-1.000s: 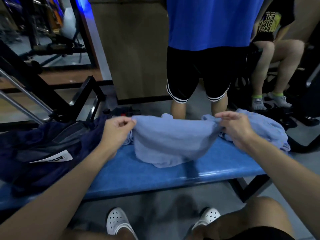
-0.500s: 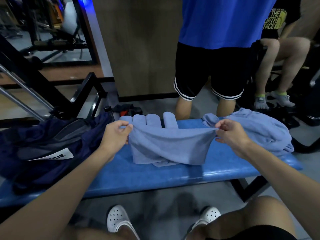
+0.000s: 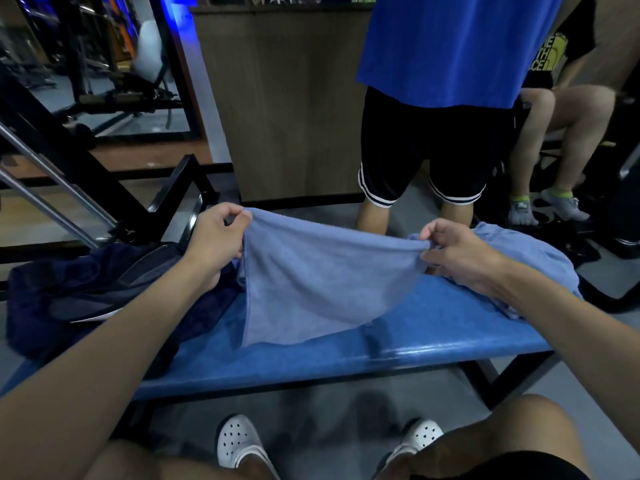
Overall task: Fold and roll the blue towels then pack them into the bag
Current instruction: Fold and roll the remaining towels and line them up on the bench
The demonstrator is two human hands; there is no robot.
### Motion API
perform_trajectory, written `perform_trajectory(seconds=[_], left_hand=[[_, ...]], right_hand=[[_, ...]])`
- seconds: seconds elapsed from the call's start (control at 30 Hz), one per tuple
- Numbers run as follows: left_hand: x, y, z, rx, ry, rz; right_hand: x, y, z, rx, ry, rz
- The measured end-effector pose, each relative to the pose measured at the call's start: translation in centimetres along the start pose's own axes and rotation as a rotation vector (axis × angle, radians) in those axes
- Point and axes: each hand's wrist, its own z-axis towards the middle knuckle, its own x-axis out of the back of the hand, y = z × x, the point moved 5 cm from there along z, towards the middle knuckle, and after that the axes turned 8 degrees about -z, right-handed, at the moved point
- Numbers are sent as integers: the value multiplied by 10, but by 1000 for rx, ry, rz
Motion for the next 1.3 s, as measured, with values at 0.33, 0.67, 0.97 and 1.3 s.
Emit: perform_trajectory(seconds=[0.33, 0.67, 0.97, 1.3], left_hand=[[9, 6, -1, 199, 42, -154], [6, 16, -9, 129, -135, -228], [17, 21, -4, -191, -15, 218], [11, 21, -10, -51, -249, 143]], right_hand=[[-4, -31, -10, -71, -161, 86], [12, -34, 6, 160, 167, -402], [16, -45, -1, 130, 237, -122], [22, -48, -6, 124, 181, -368]])
